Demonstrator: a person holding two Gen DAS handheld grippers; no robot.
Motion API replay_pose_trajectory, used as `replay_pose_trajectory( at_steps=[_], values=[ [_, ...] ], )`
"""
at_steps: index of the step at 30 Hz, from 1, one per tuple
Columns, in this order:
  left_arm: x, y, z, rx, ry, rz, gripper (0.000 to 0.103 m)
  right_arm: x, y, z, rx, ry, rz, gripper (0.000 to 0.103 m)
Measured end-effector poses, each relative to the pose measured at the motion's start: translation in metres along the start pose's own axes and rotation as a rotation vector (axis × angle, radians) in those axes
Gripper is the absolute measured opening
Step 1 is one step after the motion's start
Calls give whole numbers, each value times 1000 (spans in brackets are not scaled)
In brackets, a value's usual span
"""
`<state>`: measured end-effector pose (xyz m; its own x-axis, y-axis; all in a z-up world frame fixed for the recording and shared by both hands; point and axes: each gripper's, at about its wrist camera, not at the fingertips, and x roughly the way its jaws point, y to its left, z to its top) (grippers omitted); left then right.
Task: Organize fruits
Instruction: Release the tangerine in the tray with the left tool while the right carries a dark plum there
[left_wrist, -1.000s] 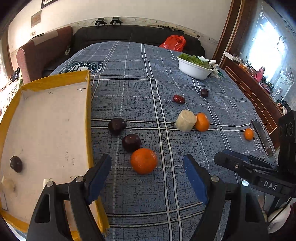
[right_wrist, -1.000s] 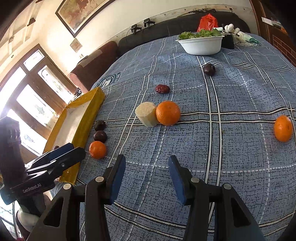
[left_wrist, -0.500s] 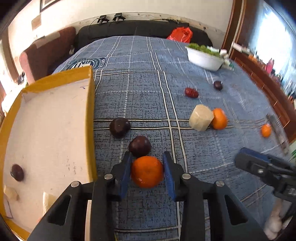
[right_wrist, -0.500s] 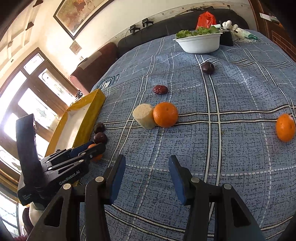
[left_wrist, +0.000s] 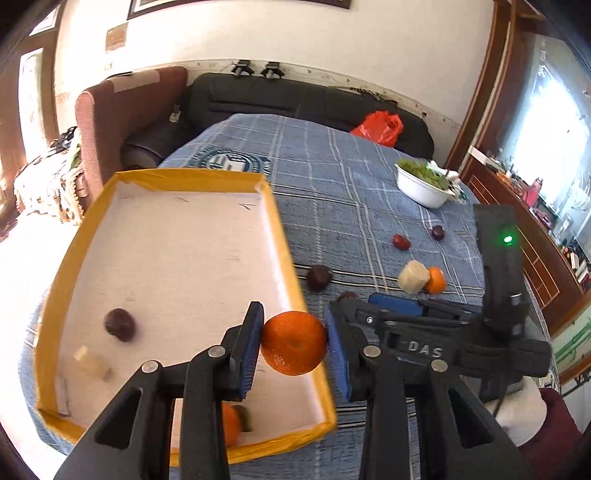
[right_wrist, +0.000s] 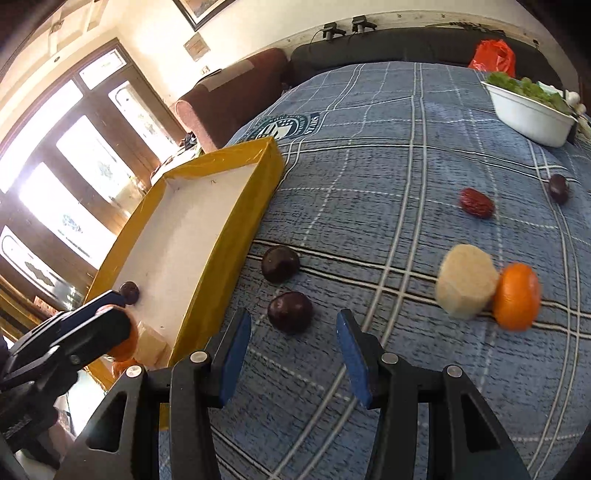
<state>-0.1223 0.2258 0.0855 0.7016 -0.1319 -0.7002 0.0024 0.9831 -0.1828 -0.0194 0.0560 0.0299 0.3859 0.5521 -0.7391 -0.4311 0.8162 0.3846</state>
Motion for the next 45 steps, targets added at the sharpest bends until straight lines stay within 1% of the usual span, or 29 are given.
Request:
replay_pose_trajectory(
  at_steps=[1, 2, 3, 4, 5, 8, 10, 12, 14, 16, 18, 21, 25, 26, 27, 28, 29, 30, 32, 34, 40, 42, 45],
  values=[
    [-2, 5, 0, -8, -6, 11, 33, 6, 5, 2, -14, 9, -10, 53],
    [-2, 11, 1, -20, -9, 18, 33, 14, 10, 2, -32, 18, -27, 48],
    [-2, 17, 1, -33, -10, 24, 33, 18, 14, 3, -44, 27, -43, 38],
    [-2, 23, 1, -46, -11, 31, 33, 22, 16, 2, -54, 34, -65, 33],
    [-2, 29, 1, -58, -12, 37, 33, 22, 18, 3, -69, 23, -90, 32],
    [0, 49, 5, -101, -14, 49, 33, 16, 15, 3, -44, 22, -79, 32],
    [1, 64, 12, -120, -19, 67, 33, 5, 13, 4, -35, -2, -85, 32],
    [4, 80, 21, -139, -18, 95, 33, -10, 17, 8, -26, -32, -67, 32],
    [9, 95, 29, -159, -11, 113, 33, -23, 31, 12, -46, -56, -34, 32],
    [20, 110, 36, -177, 11, 125, 33, -26, 48, 13, -79, -54, 6, 32],
    [32, 121, 39, -198, 40, 124, 33, -19, 72, 12, -128, -32, 30, 32],
    [45, 131, 39, -209, 75, 139, 33, -1, 97, 4, -194, 11, 34, 32],
    [46, 135, 35, -222, 83, 124, 34, 14, 110, -6, -234, 45, 18, 32],
    [43, 136, 34, -225, 80, 121, 36, 17, 111, -8, -237, 50, 15, 33],
    [41, 136, 34, -228, 75, 117, 44, 20, 112, -9, -239, 51, 12, 34],
    [38, 136, 34, -233, 69, 112, 50, 21, 112, -9, -241, 51, 7, 34],
    [35, 137, 33, -241, 61, 108, 61, 22, 113, -9, -240, 49, 4, 34],
    [32, 138, 33, -248, 54, 104, 63, 22, 113, -8, -236, 48, 5, 35],
    [24, 138, 32, -261, 41, 88, 64, 23, 114, -7, -227, 51, 21, 37],
    [16, 139, 31, -277, 30, 75, 67, 20, 114, -7, -227, 42, 23, 38],
    [-10, 125, 27, -286, -4, 42, 70, 0, 107, -14, -207, 14, 26, 39],
    [-18, 115, 26, -275, -15, 27, 74, -13, 98, -20, -193, -1, 21, 41],
    [-25, 94, 26, -244, -15, -4, 75, -33, 75, -32, -147, -18, 4, 42]
  ],
)
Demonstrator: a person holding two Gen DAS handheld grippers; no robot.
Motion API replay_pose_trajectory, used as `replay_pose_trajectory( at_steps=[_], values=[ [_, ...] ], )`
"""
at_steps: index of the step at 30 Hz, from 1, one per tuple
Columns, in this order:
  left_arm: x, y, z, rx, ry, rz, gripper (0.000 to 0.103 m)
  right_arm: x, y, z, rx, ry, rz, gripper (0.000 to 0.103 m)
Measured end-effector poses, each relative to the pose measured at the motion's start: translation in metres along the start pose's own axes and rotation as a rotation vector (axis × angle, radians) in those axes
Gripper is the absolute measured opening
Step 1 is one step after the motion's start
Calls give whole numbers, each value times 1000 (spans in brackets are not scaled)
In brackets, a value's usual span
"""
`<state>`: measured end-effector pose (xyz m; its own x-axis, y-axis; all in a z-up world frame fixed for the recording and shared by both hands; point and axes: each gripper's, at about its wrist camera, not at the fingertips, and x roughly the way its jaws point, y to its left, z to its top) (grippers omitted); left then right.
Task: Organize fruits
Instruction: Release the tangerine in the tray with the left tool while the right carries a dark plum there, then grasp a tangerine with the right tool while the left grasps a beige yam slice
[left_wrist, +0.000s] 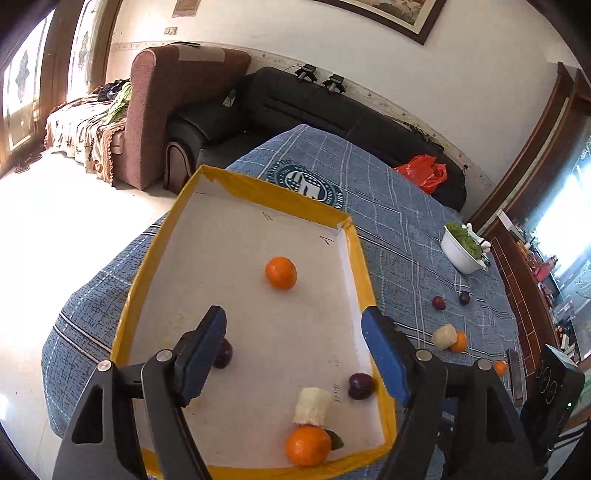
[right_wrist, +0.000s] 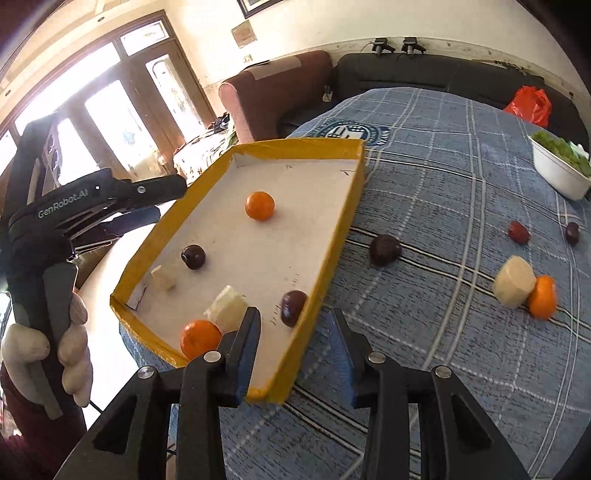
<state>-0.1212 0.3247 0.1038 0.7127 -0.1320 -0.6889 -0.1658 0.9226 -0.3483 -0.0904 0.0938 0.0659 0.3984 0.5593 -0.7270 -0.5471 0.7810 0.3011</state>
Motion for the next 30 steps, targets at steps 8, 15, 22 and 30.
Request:
replay_pose_trajectory(
  at_steps=[8, 15, 22, 30],
  values=[
    [7, -74, -25, 137, 50, -78, 79, -58, -91, -47, 176, -34, -146, 46],
    [33, -127, -51, 234, 124, -116, 79, -84, -145, -57, 273, -72, -222, 47],
    [63, -154, -52, 276, 180, -127, 79, -64, -169, -24, 234, -87, -269, 48],
    [88, -168, -47, 315, 211, -138, 79, -12, -176, 1, 60, 3, -292, 48]
  ],
)
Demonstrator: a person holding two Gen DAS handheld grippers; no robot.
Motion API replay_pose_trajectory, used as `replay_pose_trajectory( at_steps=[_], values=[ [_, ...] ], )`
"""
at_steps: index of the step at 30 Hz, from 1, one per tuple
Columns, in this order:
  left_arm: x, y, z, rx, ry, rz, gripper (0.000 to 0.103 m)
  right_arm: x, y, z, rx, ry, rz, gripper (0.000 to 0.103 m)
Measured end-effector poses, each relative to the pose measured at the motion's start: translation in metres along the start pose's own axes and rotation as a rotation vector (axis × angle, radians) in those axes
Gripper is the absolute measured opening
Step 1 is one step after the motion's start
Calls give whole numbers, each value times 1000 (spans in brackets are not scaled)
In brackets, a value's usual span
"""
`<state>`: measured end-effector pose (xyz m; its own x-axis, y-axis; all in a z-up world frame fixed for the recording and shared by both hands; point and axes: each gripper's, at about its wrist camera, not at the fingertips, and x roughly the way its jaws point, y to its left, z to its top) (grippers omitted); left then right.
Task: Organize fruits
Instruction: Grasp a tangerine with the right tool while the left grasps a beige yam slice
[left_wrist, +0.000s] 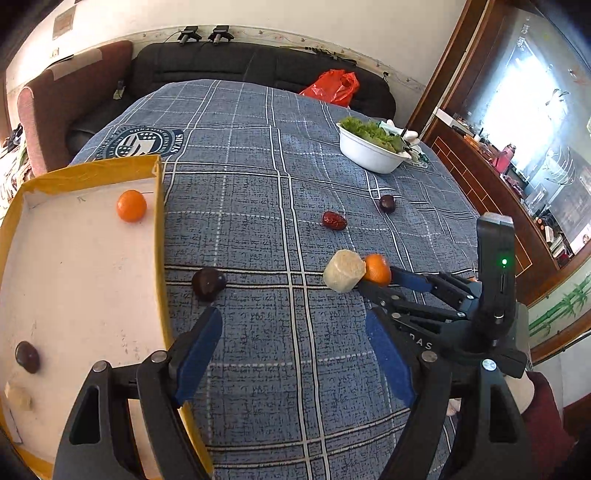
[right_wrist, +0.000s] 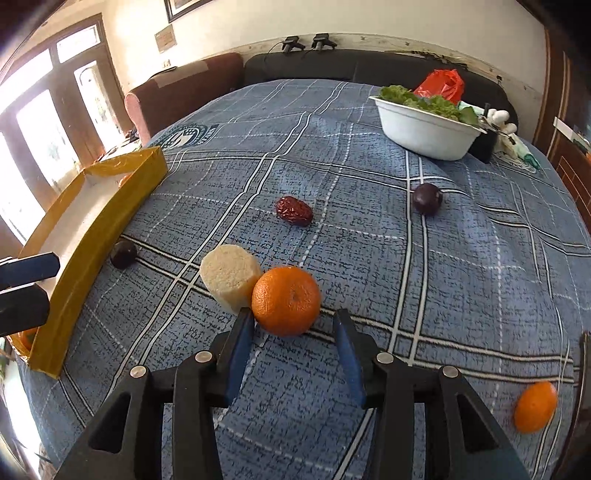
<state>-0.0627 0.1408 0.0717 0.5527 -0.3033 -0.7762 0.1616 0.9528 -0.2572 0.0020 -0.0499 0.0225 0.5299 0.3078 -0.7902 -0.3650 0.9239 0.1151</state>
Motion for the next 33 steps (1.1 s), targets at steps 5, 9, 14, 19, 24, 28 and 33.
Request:
replay_pose_trajectory(
  at_steps=[5, 9, 14, 19, 24, 28, 33],
  values=[
    [19, -2, 4, -10, 29, -11, 79, 8, -6, 11, 29, -18, 51, 42],
    [32, -8, 7, -16, 47, -15, 79, 8, -12, 10, 81, -21, 87, 41],
    [49, -23, 15, 20, 53, -3, 79, -3, -17, 1, 115, -5, 72, 41],
    [82, -38, 27, 78, 48, 52, 79, -20, -25, -17, 141, 3, 71, 41],
    [111, -55, 31, 161, 62, 87, 79, -35, -30, -29, 167, -8, 77, 41],
    [117, -73, 23, 252, 58, 153, 43, -44, -32, -34, 179, -21, 78, 41],
    [108, -72, 15, 237, 61, 142, 35, -52, -30, -35, 187, -34, 72, 41]
  ],
)
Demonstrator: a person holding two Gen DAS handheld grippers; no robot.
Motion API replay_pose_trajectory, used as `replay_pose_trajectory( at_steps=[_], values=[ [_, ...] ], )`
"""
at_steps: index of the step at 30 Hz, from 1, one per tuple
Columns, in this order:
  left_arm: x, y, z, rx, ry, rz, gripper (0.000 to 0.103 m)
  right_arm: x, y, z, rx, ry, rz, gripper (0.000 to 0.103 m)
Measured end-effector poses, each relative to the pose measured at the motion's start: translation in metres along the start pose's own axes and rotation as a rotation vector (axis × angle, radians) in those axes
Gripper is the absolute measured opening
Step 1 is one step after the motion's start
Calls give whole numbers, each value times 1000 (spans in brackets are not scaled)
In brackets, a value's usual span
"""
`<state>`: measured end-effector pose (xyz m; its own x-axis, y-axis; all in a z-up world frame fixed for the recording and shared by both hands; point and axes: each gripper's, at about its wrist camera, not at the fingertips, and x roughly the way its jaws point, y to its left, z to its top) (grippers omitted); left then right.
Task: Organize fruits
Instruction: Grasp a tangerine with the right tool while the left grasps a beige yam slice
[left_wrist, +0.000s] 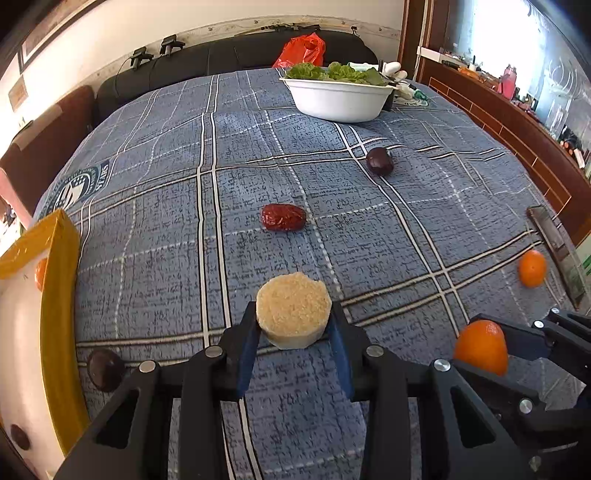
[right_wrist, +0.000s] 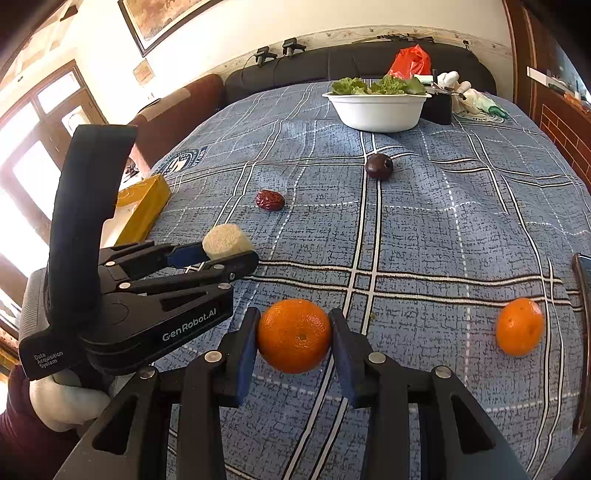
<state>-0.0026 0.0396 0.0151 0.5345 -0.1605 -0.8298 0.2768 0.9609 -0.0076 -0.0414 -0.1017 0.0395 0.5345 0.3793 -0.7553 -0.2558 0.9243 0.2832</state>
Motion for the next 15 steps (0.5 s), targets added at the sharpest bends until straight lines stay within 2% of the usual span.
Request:
replay_pose_trajectory(
  at_steps=[9, 15],
  values=[
    [-74, 36, -25, -133, -110, -46, 35, -19, 21, -6, -13, -23, 2, 41],
    [-129, 86, -61, -261, -192, -6, 35, -36, 61, -7, -76, -56, 31, 41]
  ],
)
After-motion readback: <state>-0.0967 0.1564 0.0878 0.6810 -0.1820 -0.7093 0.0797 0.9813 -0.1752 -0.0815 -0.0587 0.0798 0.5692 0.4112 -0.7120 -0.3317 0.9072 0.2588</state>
